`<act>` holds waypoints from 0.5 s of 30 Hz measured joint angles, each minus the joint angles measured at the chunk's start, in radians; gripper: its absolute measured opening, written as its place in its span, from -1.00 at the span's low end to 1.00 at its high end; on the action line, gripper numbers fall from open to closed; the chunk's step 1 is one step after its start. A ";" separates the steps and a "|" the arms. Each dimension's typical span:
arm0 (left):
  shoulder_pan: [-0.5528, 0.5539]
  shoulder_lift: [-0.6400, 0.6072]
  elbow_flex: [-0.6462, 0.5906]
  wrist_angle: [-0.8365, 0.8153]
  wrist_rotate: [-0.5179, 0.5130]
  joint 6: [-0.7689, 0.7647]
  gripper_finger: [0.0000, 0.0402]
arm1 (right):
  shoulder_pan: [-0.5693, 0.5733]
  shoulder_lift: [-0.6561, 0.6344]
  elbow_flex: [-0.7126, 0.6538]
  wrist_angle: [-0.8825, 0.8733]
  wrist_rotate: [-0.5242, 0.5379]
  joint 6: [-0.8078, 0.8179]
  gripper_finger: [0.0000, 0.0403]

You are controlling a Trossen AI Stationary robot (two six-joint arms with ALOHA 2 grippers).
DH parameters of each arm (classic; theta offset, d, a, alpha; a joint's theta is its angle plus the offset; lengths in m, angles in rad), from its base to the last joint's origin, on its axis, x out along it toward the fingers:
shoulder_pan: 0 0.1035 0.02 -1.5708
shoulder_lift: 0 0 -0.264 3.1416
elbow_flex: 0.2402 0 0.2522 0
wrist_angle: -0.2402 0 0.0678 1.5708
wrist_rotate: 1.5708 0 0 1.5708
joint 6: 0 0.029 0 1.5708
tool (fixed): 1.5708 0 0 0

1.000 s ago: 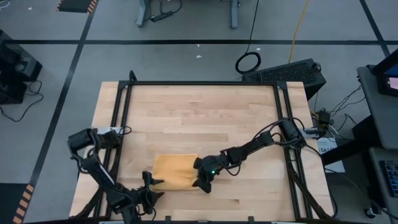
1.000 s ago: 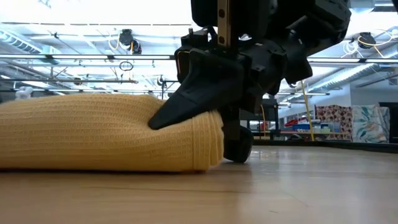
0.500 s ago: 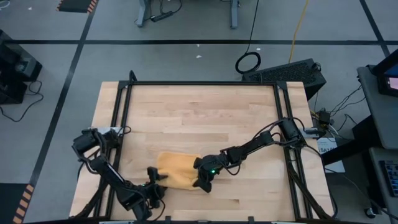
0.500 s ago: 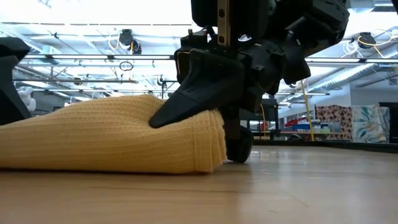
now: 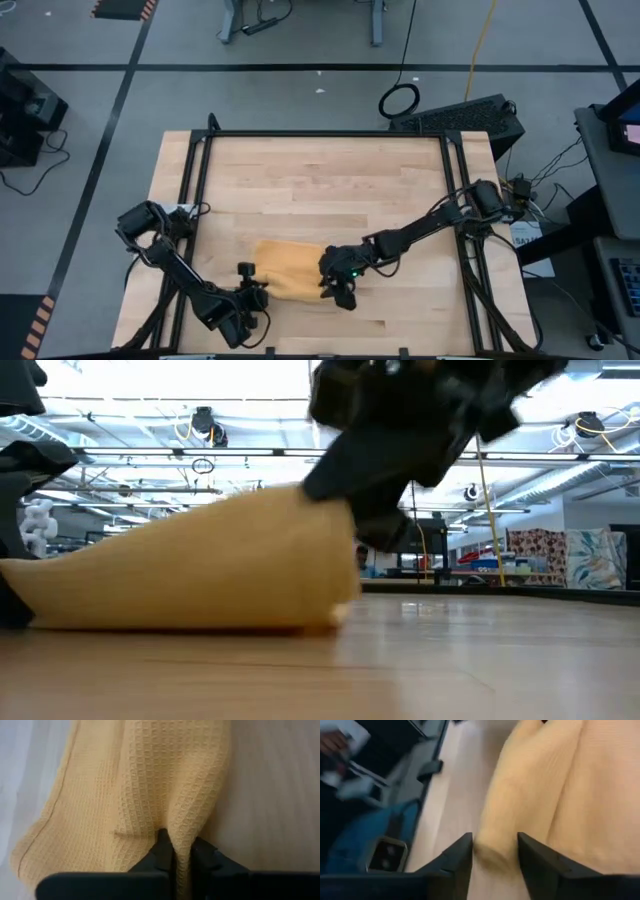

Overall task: Roll towel
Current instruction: Roll the yellow towel

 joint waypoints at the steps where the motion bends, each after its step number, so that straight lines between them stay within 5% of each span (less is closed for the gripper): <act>1: 0.001 -0.017 -0.003 -0.006 0.013 0.000 -0.84 | 0.005 -0.028 0.000 -0.050 0.021 -0.046 -0.27; 6: 0.016 -0.126 -0.002 -0.015 0.064 0.000 -0.86 | 0.085 -0.119 0.000 -0.166 0.226 -0.311 -0.09; 11: 0.064 -0.209 -0.002 -0.017 0.147 -0.002 -0.90 | 0.223 -0.083 0.004 0.005 0.458 -0.564 0.06; 15: 0.114 -0.217 -0.002 -0.016 0.279 -0.037 -0.89 | 0.275 0.009 0.004 0.142 0.674 -0.598 0.23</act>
